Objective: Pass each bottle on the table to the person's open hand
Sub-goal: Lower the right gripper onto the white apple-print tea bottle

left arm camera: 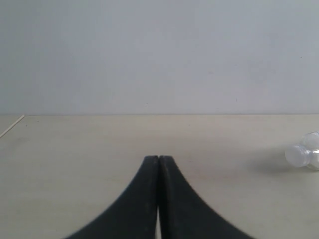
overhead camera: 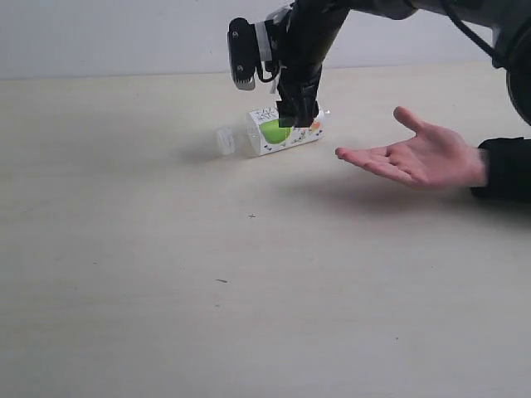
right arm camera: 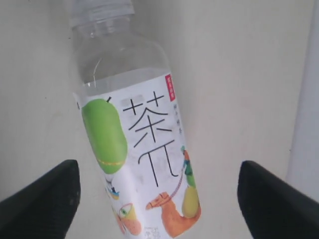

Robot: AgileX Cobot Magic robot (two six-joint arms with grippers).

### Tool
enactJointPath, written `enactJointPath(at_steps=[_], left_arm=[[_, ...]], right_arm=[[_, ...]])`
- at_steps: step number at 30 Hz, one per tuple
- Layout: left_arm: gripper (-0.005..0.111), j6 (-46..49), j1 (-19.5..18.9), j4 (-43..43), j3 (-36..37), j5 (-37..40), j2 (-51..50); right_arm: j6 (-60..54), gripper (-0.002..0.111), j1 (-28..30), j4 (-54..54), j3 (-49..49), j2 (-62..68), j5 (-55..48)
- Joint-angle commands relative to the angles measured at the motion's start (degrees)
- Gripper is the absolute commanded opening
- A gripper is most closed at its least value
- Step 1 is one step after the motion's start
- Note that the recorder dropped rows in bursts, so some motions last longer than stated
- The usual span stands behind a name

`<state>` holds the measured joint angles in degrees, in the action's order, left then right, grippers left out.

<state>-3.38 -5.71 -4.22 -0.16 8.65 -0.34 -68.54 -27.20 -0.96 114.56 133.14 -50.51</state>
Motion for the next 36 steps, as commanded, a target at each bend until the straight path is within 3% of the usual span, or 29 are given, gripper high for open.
enactJointPath(at_steps=[1,12,36], left_arm=[[0.002,-0.1,0.2,-0.1,0.2,-0.2,0.3],[0.002,-0.1,0.2,-0.1,0.2,-0.2,0.3],[0.002,-0.1,0.2,-0.1,0.2,-0.2,0.3]], right_arm=[[-0.8,0.084,-0.1,-0.5,0.3,2.1,2.9],[-1.0,0.098,-0.1,-0.6,0.3,3.0,5.2],[-1.8,0.098,-0.1,-3.7,0.3,7.4,4.3]])
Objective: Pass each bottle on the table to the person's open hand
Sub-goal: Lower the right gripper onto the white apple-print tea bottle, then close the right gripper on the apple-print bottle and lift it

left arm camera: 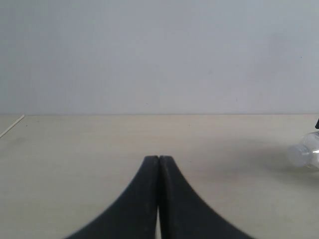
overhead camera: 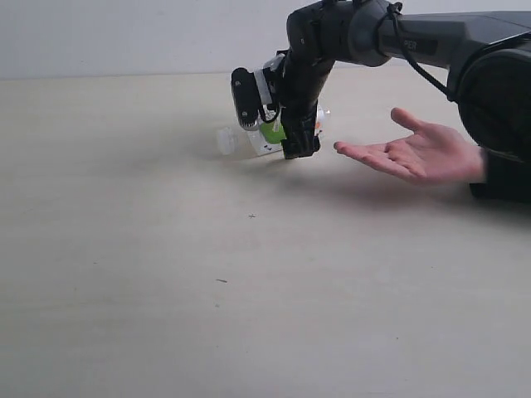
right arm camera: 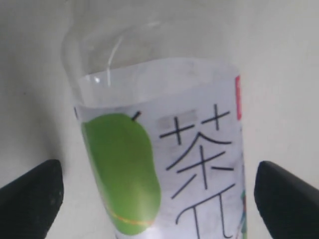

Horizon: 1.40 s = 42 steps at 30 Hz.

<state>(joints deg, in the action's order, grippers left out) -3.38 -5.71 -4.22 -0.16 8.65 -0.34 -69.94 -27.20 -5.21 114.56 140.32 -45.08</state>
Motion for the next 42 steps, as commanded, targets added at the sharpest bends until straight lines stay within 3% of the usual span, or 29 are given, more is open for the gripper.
enactJointPath(at_steps=[1,14,16,25,34,42], left_arm=[[0.002,-0.1,0.2,-0.1,0.2,-0.2,0.3],[0.002,-0.1,0.2,-0.1,0.2,-0.2,0.3],[0.002,-0.1,0.2,-0.1,0.2,-0.2,0.3],[0.002,-0.1,0.2,-0.1,0.2,-0.2,0.3],[0.002,-0.1,0.2,-0.1,0.2,-0.2,0.3],[0.002,-0.1,0.2,-0.1,0.2,-0.2,0.3]], right_arm=[[-0.3,0.098,-0.1,0.9,0.3,0.4,-1.1],[1.0,0.094,-0.1,4.0,0.3,0.6,-2.1],[1.1,0.083,-0.1,4.0,0.3,0.6,-2.7],[7.4,0.0,-0.1,3.8,0.3,0.6,-4.5],[16.3,0.0,-0.1,3.5,0.3,-2.9,-3.9],[39.4,0.0,-0.1,-0.5,0.3,-12.1,-6.5]])
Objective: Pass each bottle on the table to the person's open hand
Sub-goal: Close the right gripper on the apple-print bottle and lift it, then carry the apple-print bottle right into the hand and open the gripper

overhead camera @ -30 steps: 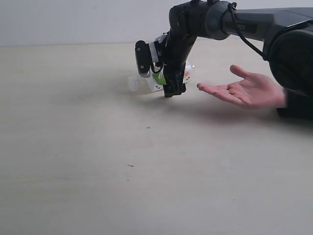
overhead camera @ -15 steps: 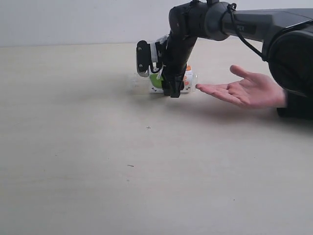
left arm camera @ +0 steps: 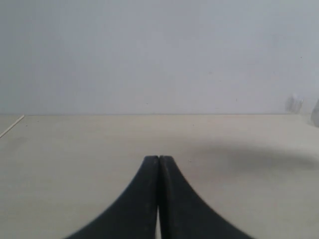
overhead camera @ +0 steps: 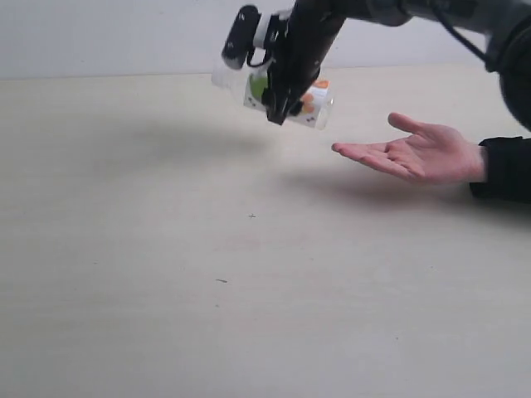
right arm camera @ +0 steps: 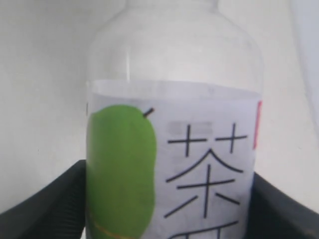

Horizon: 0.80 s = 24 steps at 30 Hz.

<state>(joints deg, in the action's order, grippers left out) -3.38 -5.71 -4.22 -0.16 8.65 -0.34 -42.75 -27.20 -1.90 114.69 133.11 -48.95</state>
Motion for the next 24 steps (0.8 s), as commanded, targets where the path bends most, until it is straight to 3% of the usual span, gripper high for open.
enactJointPath(at_steps=[1,4,9,16,24], left_arm=[[0.002,-0.1,0.2,-0.1,0.2,-0.2,0.3],[0.002,-0.1,0.2,-0.1,0.2,-0.2,0.3],[0.002,-0.1,0.2,-0.1,0.2,-0.2,0.3],[0.002,-0.1,0.2,-0.1,0.2,-0.2,0.3],[0.002,-0.1,0.2,-0.1,0.2,-0.2,0.3]], right_arm=[[15.9,0.0,-0.1,-6.5,0.2,-6.0,-4.5],[24.7,0.0,0.2,-13.3,0.2,-8.5,-10.7],[26.9,0.0,4.3,-7.3,0.2,-11.6,-21.0],[34.7,0.0,10.6,-3.4,-5.5,-15.8,-21.0],[35.3,0.0,11.2,-0.1,-17.8,-21.5,-21.0]])
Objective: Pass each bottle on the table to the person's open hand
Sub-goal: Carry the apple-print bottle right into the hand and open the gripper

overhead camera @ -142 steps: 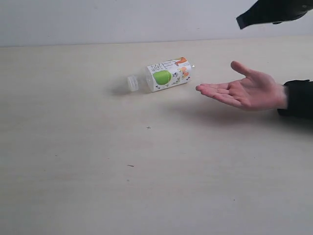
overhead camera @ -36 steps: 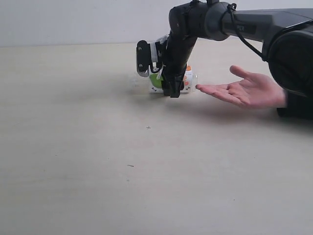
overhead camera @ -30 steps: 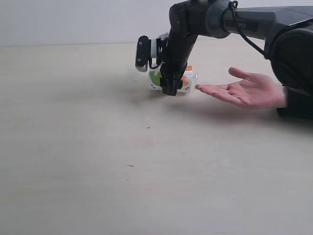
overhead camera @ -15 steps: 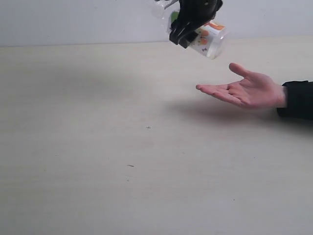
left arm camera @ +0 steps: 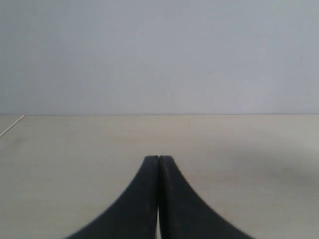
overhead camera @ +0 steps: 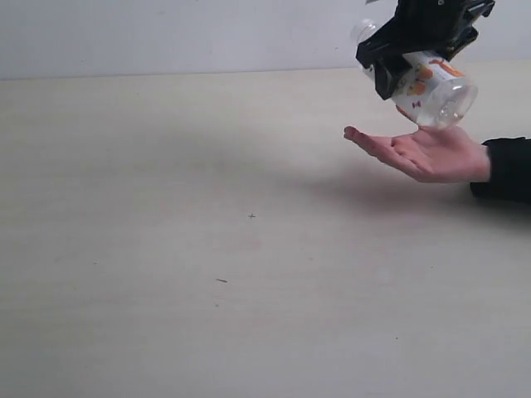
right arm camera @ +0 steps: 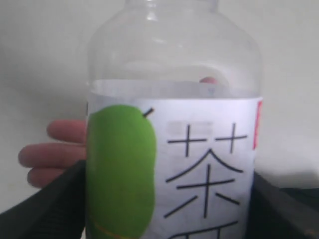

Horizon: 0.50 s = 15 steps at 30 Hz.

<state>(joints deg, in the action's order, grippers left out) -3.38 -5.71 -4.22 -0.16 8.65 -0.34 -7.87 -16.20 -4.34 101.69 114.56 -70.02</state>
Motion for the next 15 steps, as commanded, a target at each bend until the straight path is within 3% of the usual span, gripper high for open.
enactJointPath(at_steps=[1,9,15], left_arm=[[0.002,-0.1,0.2,-0.1,0.2,-0.2,0.3],[0.002,-0.1,0.2,-0.1,0.2,-0.2,0.3],[0.002,-0.1,0.2,-0.1,0.2,-0.2,0.3]], right_arm=[[0.7,0.0,0.1,2.3,-6.0,-3.4,0.1],[6.9,0.0,0.1,-0.6,-16.1,-4.5,2.0],[7.9,0.0,0.1,-1.4,-17.9,-4.5,6.8]])
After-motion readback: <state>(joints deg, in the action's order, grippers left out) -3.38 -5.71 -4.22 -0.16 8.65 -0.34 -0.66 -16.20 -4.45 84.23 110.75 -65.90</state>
